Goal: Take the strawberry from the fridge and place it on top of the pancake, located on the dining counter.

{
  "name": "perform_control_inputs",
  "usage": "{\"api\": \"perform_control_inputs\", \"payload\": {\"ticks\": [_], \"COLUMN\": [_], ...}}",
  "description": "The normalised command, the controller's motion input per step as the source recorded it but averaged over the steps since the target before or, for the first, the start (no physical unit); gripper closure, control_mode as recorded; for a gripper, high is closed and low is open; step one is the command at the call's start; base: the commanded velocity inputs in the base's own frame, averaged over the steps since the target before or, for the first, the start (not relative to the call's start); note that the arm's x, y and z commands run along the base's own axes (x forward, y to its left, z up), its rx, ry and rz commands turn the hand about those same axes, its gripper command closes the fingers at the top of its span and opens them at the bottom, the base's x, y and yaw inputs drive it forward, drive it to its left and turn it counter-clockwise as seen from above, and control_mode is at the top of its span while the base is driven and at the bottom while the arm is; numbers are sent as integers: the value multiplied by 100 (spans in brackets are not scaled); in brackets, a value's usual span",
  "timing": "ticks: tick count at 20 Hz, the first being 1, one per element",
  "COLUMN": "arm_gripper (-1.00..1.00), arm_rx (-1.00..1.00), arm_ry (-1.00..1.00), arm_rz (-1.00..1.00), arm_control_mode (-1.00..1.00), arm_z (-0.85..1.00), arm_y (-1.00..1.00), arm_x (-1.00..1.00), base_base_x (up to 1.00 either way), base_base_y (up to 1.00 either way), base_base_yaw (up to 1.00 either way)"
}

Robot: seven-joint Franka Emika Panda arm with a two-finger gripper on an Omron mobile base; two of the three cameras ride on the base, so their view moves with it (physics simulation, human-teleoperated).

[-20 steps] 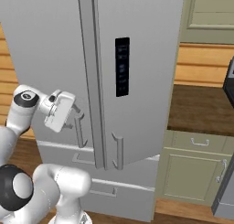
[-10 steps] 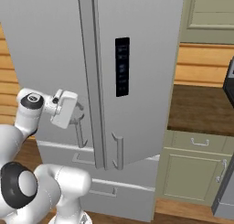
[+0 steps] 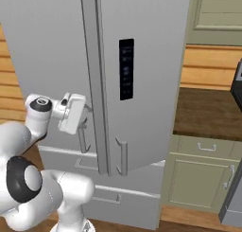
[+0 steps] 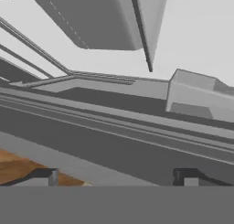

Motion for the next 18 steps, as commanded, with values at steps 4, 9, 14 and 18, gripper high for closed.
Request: {"api": "perform_control_inputs", "payload": {"ticks": [4, 9, 14, 18], "arm_gripper": [-100, -100, -100, -100], "arm_rx": [-8, -2, 0, -1], "arm_ry": [10, -2, -8, -4], "arm_rz": [3, 0, -6, -20], "arm_control_mode": [-100, -100, -100, -100], "arm_z": [-18, 0, 0, 0], "arm_y": [-7, -52, -65, -69], "arm_x": [25, -10, -37, -51], "base_base_x": [0, 0, 0, 0], "base_base_y": [0, 0, 0, 0], "base_base_yaw": [0, 0, 0, 0]}}
